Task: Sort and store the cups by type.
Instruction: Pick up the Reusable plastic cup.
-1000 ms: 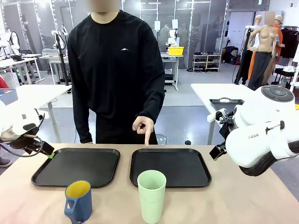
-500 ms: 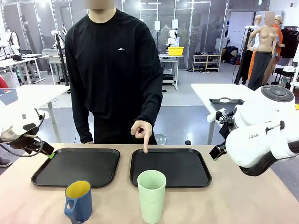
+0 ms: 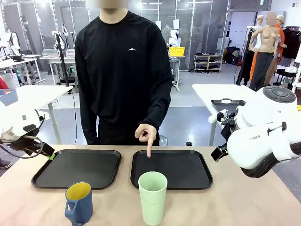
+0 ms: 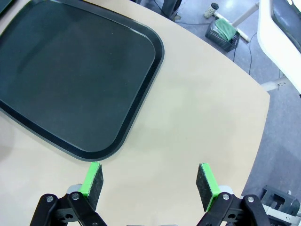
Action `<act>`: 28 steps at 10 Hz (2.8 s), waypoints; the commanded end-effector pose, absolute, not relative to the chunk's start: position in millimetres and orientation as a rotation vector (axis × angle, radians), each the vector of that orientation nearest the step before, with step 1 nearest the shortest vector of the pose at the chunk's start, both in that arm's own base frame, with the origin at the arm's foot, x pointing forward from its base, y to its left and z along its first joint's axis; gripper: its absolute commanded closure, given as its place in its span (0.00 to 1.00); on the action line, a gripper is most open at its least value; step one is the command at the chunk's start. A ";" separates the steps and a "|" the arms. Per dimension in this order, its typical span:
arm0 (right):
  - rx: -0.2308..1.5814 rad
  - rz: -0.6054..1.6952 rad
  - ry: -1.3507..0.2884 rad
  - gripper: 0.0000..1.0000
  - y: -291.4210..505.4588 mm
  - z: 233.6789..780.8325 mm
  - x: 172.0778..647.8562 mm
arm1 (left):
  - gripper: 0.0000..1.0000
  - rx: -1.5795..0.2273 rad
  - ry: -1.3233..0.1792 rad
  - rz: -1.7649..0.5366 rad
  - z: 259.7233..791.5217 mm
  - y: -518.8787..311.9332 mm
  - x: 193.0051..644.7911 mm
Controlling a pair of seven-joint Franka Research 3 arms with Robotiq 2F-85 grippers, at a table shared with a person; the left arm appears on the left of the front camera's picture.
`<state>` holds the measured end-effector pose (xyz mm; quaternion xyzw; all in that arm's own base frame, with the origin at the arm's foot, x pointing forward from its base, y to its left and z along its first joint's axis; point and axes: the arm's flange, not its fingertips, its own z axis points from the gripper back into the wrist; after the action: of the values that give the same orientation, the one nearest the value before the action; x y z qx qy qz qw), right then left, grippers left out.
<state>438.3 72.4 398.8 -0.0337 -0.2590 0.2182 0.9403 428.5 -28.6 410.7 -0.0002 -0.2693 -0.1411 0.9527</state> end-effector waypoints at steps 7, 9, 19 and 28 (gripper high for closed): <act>-0.070 0.445 -0.526 0.00 70.8 397.2 438.6 | 0.00 -0.005 -0.544 -0.286 410.1 -27.6 428.5; -0.094 0.568 -0.560 0.00 70.4 399.3 428.8 | 0.00 -0.005 -0.544 -0.286 410.1 -27.6 428.5; -0.153 0.972 -0.434 0.00 -29.4 353.6 395.0 | 0.00 -0.005 -0.544 -0.286 410.1 -27.6 428.5; -0.068 1.081 -0.470 0.00 -16.3 360.6 441.7 | 0.00 -0.005 -0.544 -0.286 410.1 -27.6 428.5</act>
<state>440.1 -19.2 356.2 -0.0205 -0.2273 0.5165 0.8253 428.5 -28.8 410.7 -0.0001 -0.2693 -0.1412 0.9526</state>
